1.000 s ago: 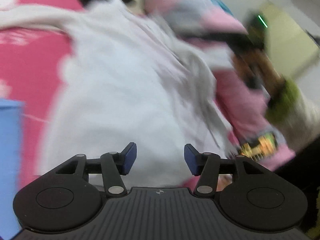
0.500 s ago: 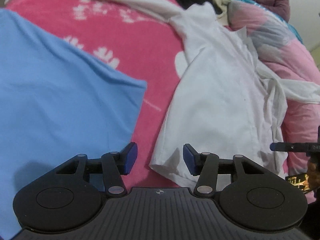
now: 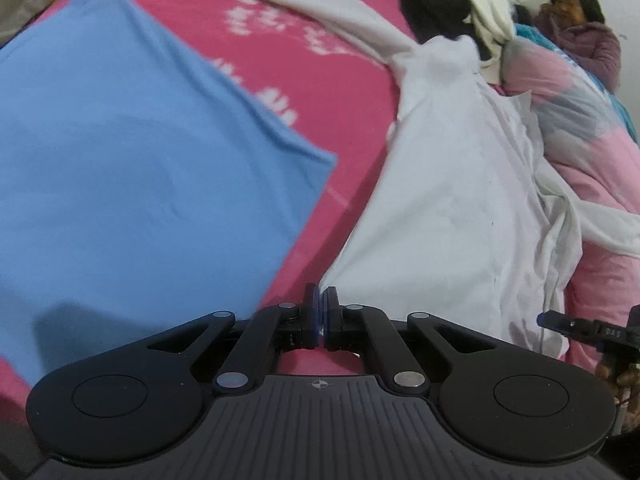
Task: Fold clothes
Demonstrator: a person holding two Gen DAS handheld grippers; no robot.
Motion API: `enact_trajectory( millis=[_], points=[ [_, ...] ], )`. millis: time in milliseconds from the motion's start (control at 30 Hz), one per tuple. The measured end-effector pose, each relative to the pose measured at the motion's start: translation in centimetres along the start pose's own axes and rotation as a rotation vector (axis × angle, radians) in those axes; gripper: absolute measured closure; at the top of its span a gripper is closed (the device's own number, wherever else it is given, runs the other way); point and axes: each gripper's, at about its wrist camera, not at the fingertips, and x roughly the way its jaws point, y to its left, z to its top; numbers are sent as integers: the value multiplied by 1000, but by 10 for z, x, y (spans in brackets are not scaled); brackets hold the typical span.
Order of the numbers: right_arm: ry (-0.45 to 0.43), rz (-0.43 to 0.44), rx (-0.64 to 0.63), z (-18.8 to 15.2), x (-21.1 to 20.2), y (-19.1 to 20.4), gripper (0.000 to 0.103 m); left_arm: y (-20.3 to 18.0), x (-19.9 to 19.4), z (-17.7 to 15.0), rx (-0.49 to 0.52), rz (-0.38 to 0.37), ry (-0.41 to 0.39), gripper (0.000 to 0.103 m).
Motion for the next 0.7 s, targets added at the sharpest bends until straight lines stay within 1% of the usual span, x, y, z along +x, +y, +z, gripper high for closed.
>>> enact_trajectory(
  millis=[67, 100, 167, 267, 333, 367, 400, 500, 533, 567, 600, 633, 700],
  points=[
    [8, -7, -16, -3, 2, -2, 69, 3, 7, -2, -23, 19, 13, 103],
    [18, -19, -59, -7, 2, 1, 69, 5, 10, -2, -37, 20, 16, 103],
    [42, -53, -181, -15, -1, 9, 69, 8, 15, -1, -64, 26, 25, 103],
    [78, -105, -364, -29, -4, 21, 69, 15, 22, -2, -86, 57, 62, 102],
    [102, -140, -486, -38, -7, 29, 69, 14, 19, -4, -54, 76, 64, 100],
    [114, -157, -547, -42, -8, 33, 69, 12, 14, -5, -32, 89, 53, 96],
    [120, -171, -554, -45, -11, 31, 69, 9, 8, -6, -13, 102, 33, 91],
    [125, -207, -495, -51, -30, 13, 69, -1, -14, -10, 71, 132, -53, 87],
    [131, -217, -459, -53, -35, 6, 69, -6, -20, -11, 116, 128, -83, 86],
    [136, -213, -394, -54, -40, -1, 69, -12, -25, -13, 167, 105, -108, 84],
    [140, -202, -320, -56, -44, -9, 69, -18, -27, -15, 218, 70, -113, 84],
    [141, -187, -257, -58, -49, -16, 69, -26, -25, -18, 278, 32, -95, 84],
    [142, -201, -241, -65, -53, -18, 69, -47, -14, -27, 415, -31, -24, 83]
  ],
)
